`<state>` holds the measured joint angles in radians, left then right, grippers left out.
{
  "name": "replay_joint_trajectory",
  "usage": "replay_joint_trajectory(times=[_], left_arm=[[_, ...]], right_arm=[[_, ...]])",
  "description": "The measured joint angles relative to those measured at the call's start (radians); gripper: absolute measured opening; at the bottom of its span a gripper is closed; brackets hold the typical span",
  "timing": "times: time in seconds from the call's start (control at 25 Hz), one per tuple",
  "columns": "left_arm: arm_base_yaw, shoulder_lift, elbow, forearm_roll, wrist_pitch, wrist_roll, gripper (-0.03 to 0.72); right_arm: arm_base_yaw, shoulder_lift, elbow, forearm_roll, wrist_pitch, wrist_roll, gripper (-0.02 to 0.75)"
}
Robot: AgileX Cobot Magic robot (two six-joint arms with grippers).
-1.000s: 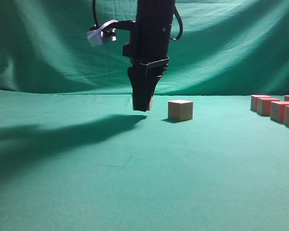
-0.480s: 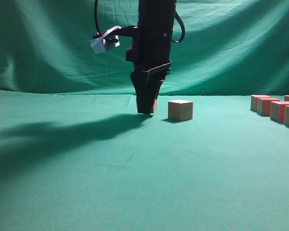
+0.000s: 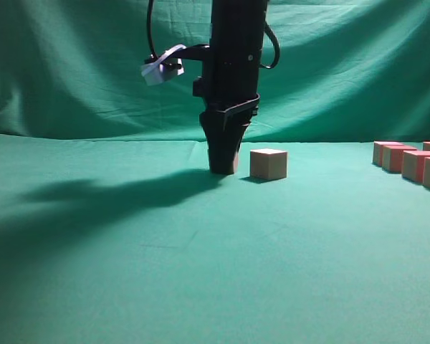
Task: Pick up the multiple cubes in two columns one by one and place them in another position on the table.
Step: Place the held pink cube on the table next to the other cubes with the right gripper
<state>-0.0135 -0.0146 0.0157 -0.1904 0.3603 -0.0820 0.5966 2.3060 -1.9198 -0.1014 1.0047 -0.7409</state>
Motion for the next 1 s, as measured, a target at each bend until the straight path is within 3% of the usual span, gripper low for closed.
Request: replay_joint_trajectory(times=[0.8,1.0], left_arm=[[0.0,0.0,0.0,0.0,0.0,0.0,0.0],[0.0,0.0,0.0,0.0,0.0,0.0,0.0]], right_arm=[[-0.003,0.0,-0.002,0.0,0.01,-0.03,0.267],[-0.004,0.0,-0.006,-0.01,0.004,-0.03,0.473]])
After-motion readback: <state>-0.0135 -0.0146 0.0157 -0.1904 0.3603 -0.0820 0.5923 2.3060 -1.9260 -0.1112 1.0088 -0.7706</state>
